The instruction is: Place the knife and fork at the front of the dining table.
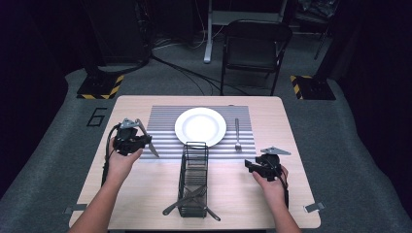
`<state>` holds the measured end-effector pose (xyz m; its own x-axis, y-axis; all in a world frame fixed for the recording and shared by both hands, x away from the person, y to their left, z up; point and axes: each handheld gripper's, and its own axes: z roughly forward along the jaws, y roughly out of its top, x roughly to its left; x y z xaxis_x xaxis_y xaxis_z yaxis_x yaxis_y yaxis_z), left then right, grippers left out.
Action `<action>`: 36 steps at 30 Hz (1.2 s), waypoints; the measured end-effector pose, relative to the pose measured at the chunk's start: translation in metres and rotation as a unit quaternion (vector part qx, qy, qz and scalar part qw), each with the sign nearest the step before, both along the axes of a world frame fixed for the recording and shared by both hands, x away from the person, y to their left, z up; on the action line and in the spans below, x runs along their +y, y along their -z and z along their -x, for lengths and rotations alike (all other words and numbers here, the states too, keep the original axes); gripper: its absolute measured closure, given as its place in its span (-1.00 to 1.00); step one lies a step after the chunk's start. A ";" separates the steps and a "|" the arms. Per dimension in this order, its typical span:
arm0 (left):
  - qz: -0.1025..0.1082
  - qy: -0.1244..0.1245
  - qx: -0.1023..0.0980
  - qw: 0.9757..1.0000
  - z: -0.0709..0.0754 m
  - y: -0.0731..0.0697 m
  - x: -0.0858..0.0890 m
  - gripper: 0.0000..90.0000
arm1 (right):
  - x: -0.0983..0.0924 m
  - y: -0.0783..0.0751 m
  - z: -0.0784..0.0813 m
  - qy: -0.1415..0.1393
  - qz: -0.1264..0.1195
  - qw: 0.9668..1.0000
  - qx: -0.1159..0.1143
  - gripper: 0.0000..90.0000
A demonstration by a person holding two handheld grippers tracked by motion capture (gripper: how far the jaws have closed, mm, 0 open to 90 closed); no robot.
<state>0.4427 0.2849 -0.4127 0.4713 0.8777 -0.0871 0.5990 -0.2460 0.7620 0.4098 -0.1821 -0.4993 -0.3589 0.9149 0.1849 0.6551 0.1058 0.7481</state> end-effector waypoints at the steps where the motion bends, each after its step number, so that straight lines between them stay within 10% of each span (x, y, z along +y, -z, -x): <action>1: 0.002 -0.003 0.000 1.000 -0.001 0.000 -0.001 0.83 | 0.000 0.000 0.000 0.000 0.000 1.000 0.000 0.03; 36: 0.048 -0.050 -0.027 0.997 -0.041 0.018 -0.011 0.83 | -0.002 0.002 0.000 0.005 -0.007 1.000 0.006 0.02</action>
